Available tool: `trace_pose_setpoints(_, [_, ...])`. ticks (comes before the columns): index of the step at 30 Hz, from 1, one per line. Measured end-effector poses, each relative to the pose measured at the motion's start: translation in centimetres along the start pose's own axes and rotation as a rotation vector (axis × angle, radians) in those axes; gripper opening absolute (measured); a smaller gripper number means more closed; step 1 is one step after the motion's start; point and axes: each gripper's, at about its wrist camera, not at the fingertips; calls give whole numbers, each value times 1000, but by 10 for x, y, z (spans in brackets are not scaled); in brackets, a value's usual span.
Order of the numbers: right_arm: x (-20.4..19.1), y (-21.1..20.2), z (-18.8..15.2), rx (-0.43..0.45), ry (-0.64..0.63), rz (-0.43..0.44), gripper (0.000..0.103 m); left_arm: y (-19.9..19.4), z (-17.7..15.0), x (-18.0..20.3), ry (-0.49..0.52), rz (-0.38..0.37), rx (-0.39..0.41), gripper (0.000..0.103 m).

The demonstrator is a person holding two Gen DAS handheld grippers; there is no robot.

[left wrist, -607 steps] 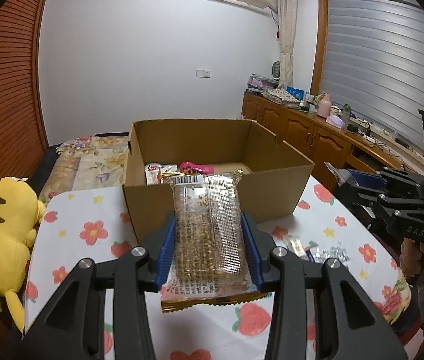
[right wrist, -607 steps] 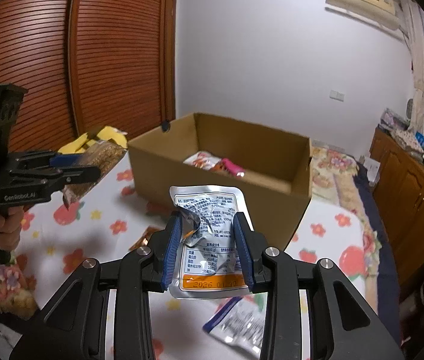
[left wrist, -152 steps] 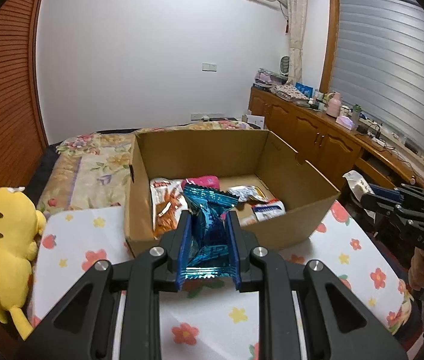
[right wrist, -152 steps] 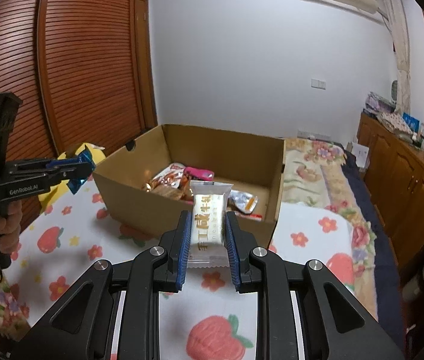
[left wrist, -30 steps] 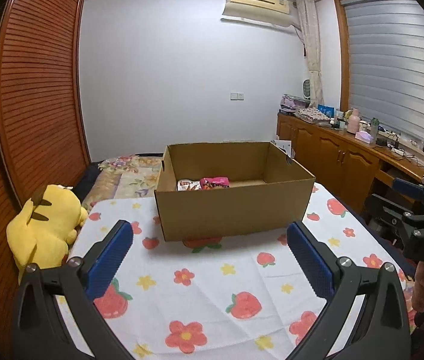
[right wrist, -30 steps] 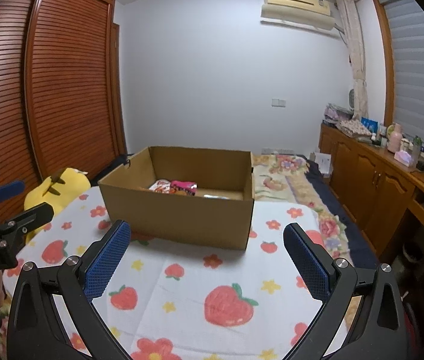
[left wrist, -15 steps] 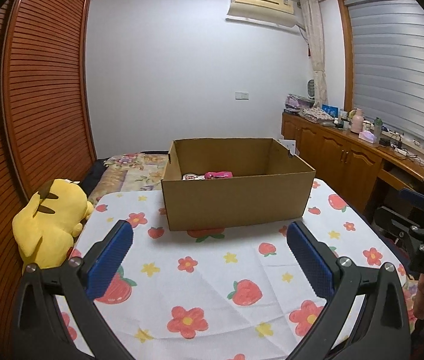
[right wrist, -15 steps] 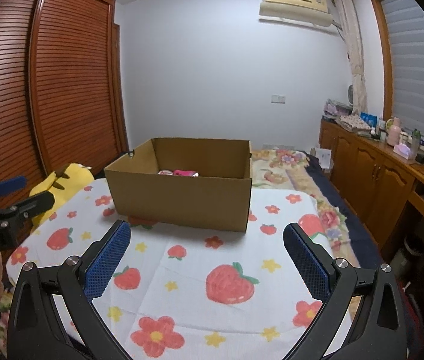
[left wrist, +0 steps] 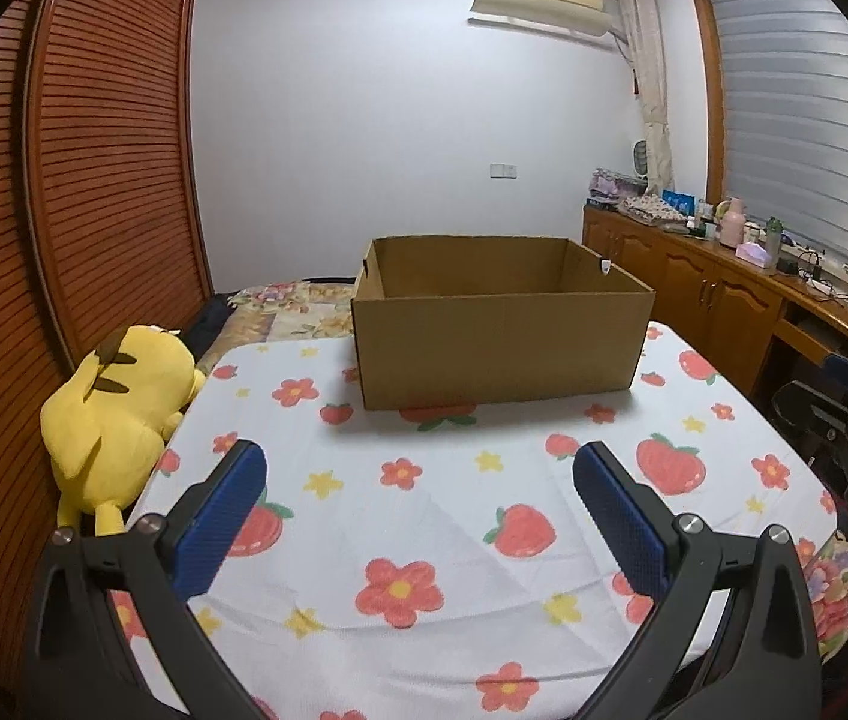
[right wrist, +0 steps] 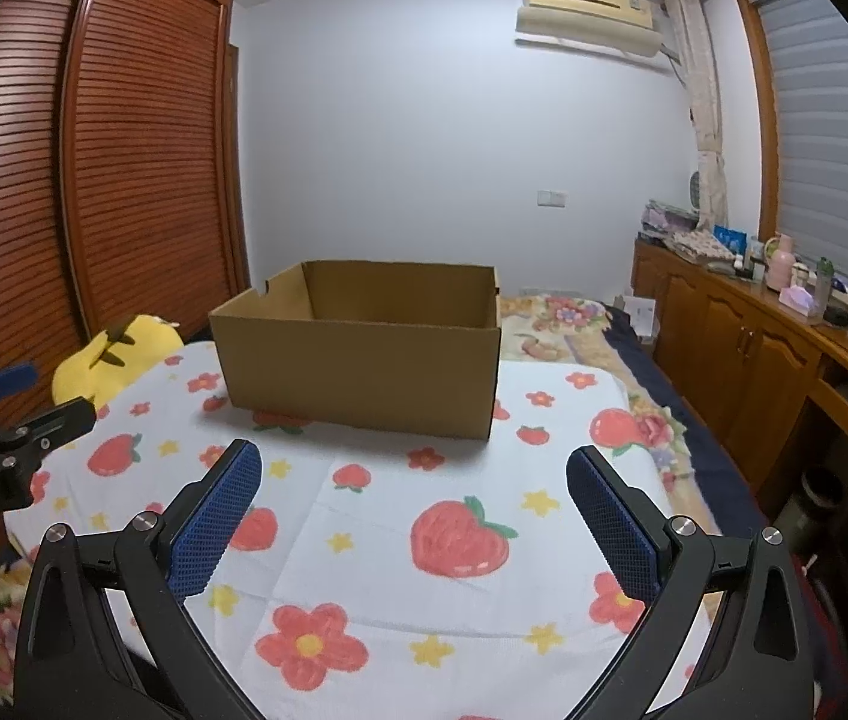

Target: Organize snacks

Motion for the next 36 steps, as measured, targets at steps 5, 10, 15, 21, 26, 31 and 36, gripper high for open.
trace_pose_setpoints(5, [3,2,-5,-12,11,-4,103,2,-4,-3,-8,3,-11,103])
trace_pose_setpoints(10, [6,3,-5,-12,18,-7,103,1,-3,-4,-9,4,-6,103])
trace_pose_setpoints(15, [5,1,-4,-4,14,-12,103,-1,-2,-4,-7,2,1,103])
trace_pose_setpoints(21, [6,0,-4,-5,17,-10,103,-2,-2,-4,-7,3,5,103])
trace_pose_setpoints(26, [6,0,-4,-4,18,-11,103,-2,-2,-4,-8,3,6,103])
trace_pose_setpoints(31, [6,0,-3,-5,18,-11,103,-4,-1,-4,-7,4,9,103])
trace_pose_setpoints(36, [6,-1,-3,-4,19,-10,103,-5,0,-3,-7,3,11,103])
Point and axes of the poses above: each gripper's, at about its wrist camera, not at the fingertips, and y roughly the way its jaws point, x to its right, z to its top, and after that the axes turned 4 degrees about -x, right-handed
